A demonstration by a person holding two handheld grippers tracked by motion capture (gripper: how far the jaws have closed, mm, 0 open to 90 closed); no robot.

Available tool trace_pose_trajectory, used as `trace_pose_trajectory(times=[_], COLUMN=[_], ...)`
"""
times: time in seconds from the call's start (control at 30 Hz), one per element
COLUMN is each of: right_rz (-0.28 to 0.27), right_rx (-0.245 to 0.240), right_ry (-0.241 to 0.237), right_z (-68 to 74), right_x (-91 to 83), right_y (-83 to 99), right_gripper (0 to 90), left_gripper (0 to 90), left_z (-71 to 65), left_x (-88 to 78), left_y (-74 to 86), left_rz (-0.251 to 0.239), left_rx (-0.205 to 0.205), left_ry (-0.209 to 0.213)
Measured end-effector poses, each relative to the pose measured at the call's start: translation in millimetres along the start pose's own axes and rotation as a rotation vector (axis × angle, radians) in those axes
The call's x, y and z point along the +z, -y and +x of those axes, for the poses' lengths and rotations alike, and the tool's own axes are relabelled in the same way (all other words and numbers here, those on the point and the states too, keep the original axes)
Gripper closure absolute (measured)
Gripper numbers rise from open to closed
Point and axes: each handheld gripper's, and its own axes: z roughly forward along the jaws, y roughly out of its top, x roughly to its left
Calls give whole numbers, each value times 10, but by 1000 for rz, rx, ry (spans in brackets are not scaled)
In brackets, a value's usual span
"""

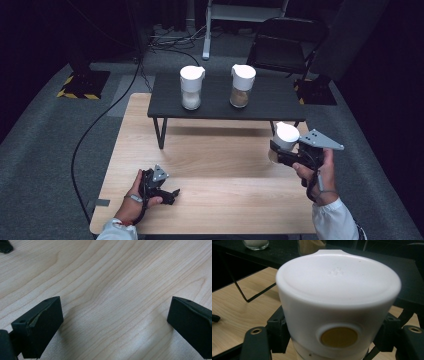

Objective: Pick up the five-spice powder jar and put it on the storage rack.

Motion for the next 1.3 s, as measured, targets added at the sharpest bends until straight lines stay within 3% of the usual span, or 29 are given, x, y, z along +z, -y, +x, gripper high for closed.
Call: trace_pose_trajectory(times=[0.3,1.3], right_rz=[-21,-89], right_rx=[1,-13], right_ry=[3,30], right_z=[-41,-110], right_x=[13,109], right_y=[-221,-688], right_gripper=[295,294], left_gripper=[0,0], left_z=[1,1], left_x=[-1,0], left_y=[-1,-1], left_rz=[1,1], left_rx=[1,1], left_ry=[0,0])
